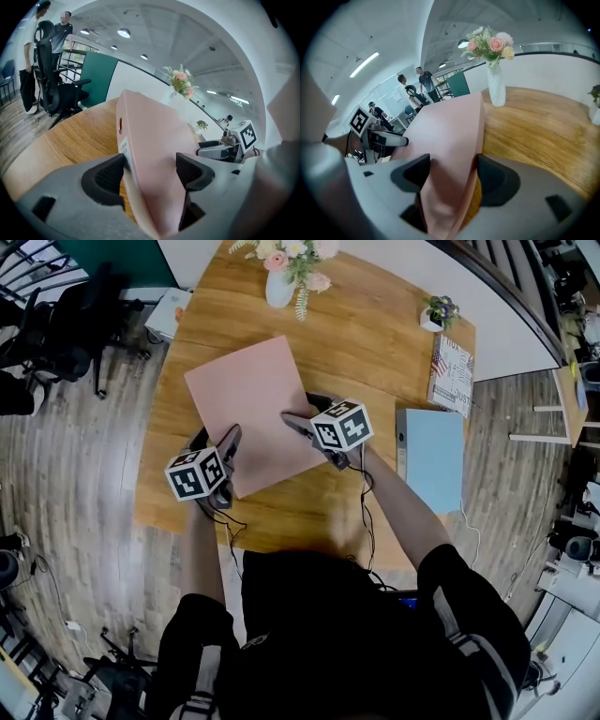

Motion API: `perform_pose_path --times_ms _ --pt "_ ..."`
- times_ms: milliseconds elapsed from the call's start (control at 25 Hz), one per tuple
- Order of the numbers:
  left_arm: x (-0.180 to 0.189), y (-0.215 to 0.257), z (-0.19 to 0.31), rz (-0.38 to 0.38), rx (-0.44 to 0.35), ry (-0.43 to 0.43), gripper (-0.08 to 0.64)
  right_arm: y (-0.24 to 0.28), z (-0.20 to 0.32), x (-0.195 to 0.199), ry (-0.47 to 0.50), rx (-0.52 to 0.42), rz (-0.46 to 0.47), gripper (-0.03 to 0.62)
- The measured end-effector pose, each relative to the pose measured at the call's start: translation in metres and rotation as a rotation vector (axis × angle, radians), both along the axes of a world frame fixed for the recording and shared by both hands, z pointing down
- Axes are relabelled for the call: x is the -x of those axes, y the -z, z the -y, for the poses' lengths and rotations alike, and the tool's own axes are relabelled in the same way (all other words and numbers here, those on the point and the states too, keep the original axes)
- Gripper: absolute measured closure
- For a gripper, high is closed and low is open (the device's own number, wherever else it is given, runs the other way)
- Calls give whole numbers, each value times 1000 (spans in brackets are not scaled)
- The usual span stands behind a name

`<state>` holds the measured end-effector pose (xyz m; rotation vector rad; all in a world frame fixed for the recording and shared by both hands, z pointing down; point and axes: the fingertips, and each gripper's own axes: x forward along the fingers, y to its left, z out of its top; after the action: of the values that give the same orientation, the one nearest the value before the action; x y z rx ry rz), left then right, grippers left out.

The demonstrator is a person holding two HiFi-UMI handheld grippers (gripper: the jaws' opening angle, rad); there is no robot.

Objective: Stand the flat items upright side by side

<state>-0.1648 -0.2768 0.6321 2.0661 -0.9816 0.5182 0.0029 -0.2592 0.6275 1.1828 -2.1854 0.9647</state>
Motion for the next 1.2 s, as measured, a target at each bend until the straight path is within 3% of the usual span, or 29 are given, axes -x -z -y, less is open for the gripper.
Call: perform_pose_path --times_ms 1200 --pt "22 89 -3 53 -317 166 206 82 12 25 75 -426 -74 275"
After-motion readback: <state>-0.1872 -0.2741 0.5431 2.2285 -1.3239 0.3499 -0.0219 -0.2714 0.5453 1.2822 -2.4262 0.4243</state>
